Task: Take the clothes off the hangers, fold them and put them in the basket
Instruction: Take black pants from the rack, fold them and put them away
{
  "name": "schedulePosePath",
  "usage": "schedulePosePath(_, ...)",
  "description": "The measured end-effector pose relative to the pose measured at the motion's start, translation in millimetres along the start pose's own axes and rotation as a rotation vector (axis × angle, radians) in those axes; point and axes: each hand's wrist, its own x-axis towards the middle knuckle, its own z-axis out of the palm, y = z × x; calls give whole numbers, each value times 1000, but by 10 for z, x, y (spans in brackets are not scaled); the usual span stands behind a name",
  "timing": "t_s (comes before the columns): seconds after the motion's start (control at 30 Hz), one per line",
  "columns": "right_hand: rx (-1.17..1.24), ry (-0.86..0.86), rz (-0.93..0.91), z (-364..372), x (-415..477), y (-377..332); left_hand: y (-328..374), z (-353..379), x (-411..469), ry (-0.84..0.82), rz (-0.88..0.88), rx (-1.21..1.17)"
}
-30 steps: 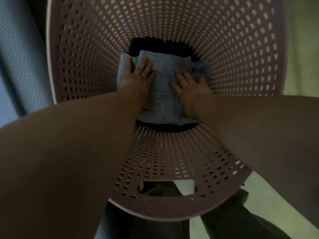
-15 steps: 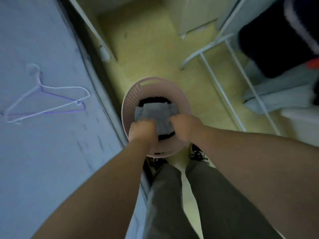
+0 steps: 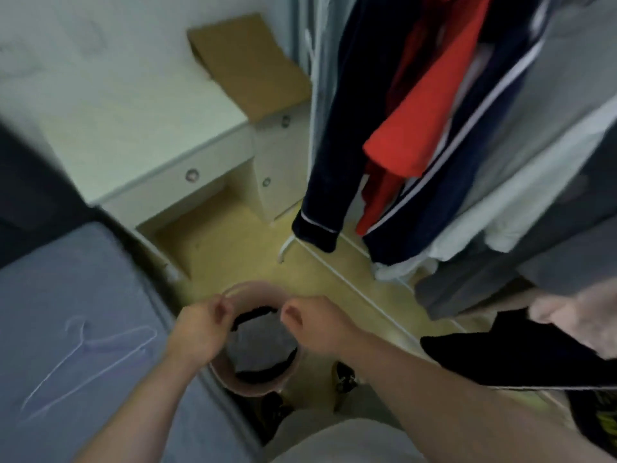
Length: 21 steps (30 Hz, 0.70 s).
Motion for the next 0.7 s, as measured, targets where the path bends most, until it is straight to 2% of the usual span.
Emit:
schedulePosePath(0.27,229,575,67,-974,-987,157,1418,-471,-274,159,232,-75)
schedulePosePath(0.53,398,889,-34,-1685,-2461,575,2948,-341,-1324,286,428,-164)
schedulePosePath(0.7,493,1064,-110,-1953,-3636,987,3782,-23,-2115,249,543,-264)
